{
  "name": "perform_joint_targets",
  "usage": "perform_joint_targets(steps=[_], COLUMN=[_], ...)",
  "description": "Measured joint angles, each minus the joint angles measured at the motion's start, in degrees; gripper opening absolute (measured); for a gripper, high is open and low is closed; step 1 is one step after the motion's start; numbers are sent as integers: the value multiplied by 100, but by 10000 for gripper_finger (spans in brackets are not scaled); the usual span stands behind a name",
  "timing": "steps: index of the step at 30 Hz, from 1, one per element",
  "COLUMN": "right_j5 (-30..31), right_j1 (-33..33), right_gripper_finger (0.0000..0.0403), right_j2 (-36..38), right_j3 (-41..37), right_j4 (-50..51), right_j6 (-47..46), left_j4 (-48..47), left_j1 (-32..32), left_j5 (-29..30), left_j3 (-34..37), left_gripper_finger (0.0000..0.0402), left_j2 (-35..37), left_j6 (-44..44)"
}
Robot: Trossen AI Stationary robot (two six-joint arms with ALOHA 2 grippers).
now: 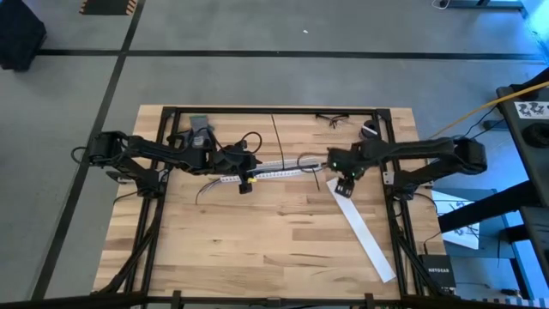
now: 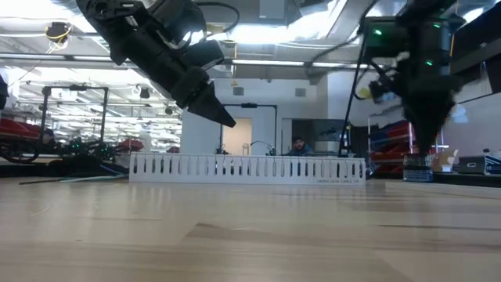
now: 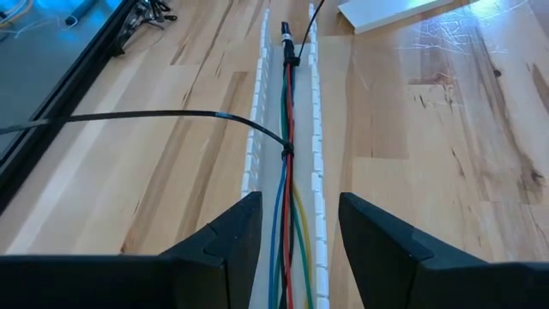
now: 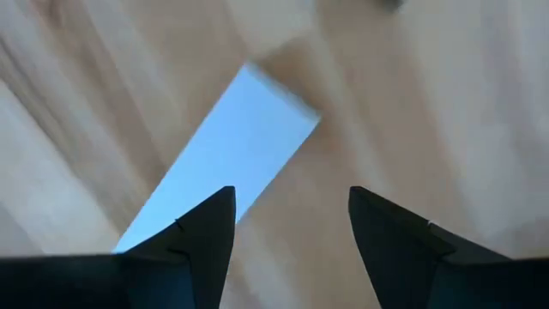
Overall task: Ziptie cables
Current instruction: Close the white cable duct with the lid
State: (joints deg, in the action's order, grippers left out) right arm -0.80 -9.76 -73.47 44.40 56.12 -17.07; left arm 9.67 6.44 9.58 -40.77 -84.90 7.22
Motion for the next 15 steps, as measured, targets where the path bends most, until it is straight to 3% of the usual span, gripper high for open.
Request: perform_joint_targets(steps=[5,10,15], right_j5=[41,682,861], right_j1=[765,1365,1543], right_gripper_finger=[222,222,223], right_j2=[4,4,4], right_j3=[-262,-165,-168], right_j4=[-61,-213,-695], right_j6=[-1352,-2386,-2643], left_j4=[2,15,0], left_j1=[0,0,0], left_j5=[1,1,3], left_j3=[0,0,0], left_gripper_finger=[150,150,150], left_j2=[0,2,-1], left_j6=[4,2,-125])
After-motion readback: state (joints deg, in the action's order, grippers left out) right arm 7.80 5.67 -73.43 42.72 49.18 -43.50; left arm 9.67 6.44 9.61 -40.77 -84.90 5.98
